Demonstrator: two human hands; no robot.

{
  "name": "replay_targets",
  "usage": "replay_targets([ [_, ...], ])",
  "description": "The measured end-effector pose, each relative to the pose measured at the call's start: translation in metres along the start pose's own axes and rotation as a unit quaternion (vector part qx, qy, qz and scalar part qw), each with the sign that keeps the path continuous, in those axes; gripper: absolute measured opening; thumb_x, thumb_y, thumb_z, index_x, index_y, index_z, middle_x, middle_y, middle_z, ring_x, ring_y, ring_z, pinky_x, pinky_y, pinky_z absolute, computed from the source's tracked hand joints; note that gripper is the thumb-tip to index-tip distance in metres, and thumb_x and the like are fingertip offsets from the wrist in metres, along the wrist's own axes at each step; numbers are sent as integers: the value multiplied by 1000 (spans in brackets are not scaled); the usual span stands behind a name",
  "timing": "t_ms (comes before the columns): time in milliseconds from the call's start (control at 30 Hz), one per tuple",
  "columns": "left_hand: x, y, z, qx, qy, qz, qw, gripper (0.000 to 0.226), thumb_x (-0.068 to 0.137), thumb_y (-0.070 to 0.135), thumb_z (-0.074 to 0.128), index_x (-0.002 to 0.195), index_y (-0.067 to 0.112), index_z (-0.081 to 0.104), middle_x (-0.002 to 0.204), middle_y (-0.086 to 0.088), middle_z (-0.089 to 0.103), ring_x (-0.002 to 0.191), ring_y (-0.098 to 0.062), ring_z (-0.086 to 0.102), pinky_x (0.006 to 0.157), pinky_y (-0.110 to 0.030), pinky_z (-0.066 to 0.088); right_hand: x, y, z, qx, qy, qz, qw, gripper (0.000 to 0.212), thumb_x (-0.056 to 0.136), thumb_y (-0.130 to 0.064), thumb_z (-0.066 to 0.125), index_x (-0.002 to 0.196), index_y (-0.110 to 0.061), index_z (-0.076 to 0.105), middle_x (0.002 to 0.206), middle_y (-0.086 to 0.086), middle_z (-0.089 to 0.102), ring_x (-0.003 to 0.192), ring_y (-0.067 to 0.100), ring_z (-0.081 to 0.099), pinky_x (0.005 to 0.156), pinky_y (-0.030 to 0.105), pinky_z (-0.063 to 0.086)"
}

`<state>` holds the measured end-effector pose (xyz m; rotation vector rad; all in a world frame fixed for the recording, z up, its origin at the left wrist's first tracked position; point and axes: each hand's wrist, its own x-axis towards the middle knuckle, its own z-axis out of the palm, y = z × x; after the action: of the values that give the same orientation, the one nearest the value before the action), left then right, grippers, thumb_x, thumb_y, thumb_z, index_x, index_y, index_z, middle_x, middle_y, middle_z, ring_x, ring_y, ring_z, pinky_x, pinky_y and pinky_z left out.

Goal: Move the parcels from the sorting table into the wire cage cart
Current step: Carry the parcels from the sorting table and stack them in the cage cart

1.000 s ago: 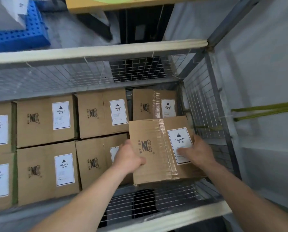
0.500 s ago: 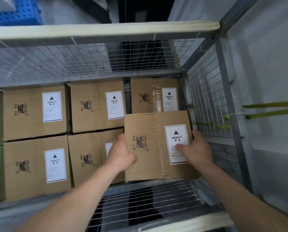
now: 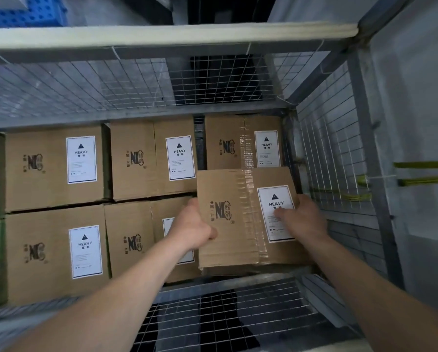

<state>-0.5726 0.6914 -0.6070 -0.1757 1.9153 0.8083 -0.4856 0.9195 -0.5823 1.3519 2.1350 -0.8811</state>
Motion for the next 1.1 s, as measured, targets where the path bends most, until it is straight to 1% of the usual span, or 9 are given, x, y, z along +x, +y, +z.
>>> replay_targets([
  [133, 2, -11, 15, 4, 1, 12, 1000, 63, 72, 3, 78, 120, 25, 44, 110, -1, 64, 101, -22, 63, 92, -39, 55, 11, 12, 3, 10, 10, 8, 1000, 36, 81, -23, 78, 112, -21, 60, 98, -6, 65, 92, 23, 66, 86, 41, 55],
  [300, 7, -28, 39, 51, 6, 23, 998, 53, 86, -1, 61, 131, 18, 42, 112, -4, 62, 99, -21, 61, 89, -37, 55, 20, 42, 19, 23, -17, 28, 999, 46, 81, -6, 76, 120, -14, 55, 104, 0, 68, 81, 16, 62, 64, 25, 48],
  [400, 21, -38, 45, 57, -28, 9, 998, 49, 87, 1, 60, 131, 15, 46, 114, -4, 64, 102, -21, 61, 91, -37, 55, 30, 47, 36, 7, -36, 31, 999, 46, 81, -11, 77, 119, -18, 51, 104, -2, 67, 89, 21, 65, 75, 32, 54],
  [500, 33, -46, 49, 56, -72, -5, 996, 62, 86, 3, 66, 141, 17, 41, 123, -3, 62, 111, -21, 59, 91, -31, 51, 41, 48, 53, 3, -54, 41, 998, 44, 82, -12, 78, 115, -18, 50, 105, -1, 65, 91, 21, 62, 69, 28, 48],
  [633, 40, -54, 51, 55, -115, -24, 992, 69, 85, 8, 70, 145, 21, 38, 128, -3, 61, 116, -21, 58, 95, -29, 49, 50, 49, 72, 0, -81, 38, 996, 47, 79, -11, 80, 119, -20, 57, 111, 3, 70, 101, 26, 67, 92, 47, 56],
  [833, 22, -47, 41, 74, -115, -20, 990, 62, 88, 13, 72, 143, 18, 44, 135, -2, 58, 111, -15, 54, 93, -23, 44, 33, 38, 65, -22, -81, 10, 996, 36, 82, -17, 75, 116, -20, 67, 112, 2, 73, 99, 22, 68, 90, 42, 57],
  [900, 6, -38, 32, 101, -103, 5, 989, 63, 89, 20, 72, 145, 18, 44, 138, 0, 56, 112, -15, 54, 96, -24, 45, 17, 29, 55, -38, -84, -8, 996, 35, 85, -20, 74, 119, -18, 66, 114, 3, 72, 99, 21, 67, 89, 40, 57],
  [1000, -21, -21, 13, 208, -75, 51, 974, 72, 91, 40, 67, 152, 16, 36, 153, -4, 41, 132, -24, 48, 109, -34, 43, -16, 5, 38, -79, -88, -47, 992, 39, 91, -23, 71, 127, -10, 61, 113, 5, 70, 95, 21, 63, 84, 31, 53],
  [1100, -58, 4, -15, 317, -54, 103, 941, 76, 92, 50, 61, 153, 14, 33, 157, -5, 34, 137, -25, 43, 109, -39, 44, -59, -24, 19, -117, -78, -87, 986, 37, 91, -32, 68, 123, -15, 60, 104, 2, 67, 89, 21, 63, 80, 35, 56],
])
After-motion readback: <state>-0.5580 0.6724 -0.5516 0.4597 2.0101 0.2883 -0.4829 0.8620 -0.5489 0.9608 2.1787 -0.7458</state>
